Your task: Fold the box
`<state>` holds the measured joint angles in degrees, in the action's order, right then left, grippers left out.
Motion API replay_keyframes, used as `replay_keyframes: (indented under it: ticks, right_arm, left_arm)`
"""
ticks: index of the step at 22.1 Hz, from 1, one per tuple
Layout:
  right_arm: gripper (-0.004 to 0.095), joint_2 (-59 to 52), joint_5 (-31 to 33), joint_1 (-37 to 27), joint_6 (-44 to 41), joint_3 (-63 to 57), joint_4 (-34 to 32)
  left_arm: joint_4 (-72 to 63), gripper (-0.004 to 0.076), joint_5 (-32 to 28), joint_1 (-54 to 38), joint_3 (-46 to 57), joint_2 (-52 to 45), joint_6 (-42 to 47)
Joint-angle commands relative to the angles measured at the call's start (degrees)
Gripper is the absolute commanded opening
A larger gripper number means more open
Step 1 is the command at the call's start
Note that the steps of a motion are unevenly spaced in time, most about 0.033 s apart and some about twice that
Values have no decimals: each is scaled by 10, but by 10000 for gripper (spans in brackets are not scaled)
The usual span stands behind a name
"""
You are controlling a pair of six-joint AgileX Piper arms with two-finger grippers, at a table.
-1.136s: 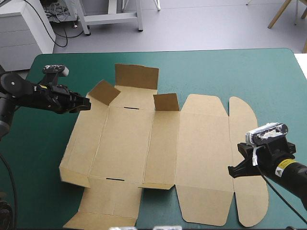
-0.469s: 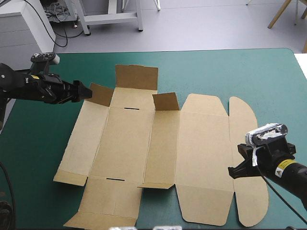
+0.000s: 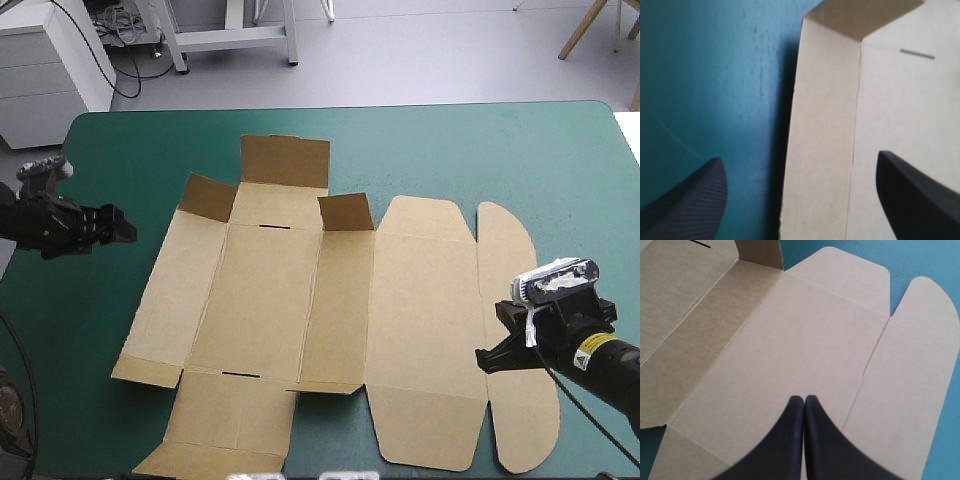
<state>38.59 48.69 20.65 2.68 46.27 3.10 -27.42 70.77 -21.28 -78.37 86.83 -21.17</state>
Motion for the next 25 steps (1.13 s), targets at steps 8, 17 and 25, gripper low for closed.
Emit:
replay_keyframes:
  ticks: [8,17,25]
  right_arm:
    - [-19,-1,-33,-2,9,15,6]
    - [-19,-1,-37,-2,13,15,6]
    - [-19,-1,-37,-2,13,15,6]
  left_arm:
    - [-34,577,25,-1,143,33,-110]
    - [-81,577,33,108,183,33,-120]
    - [-79,574,38,141,182,33,-119]
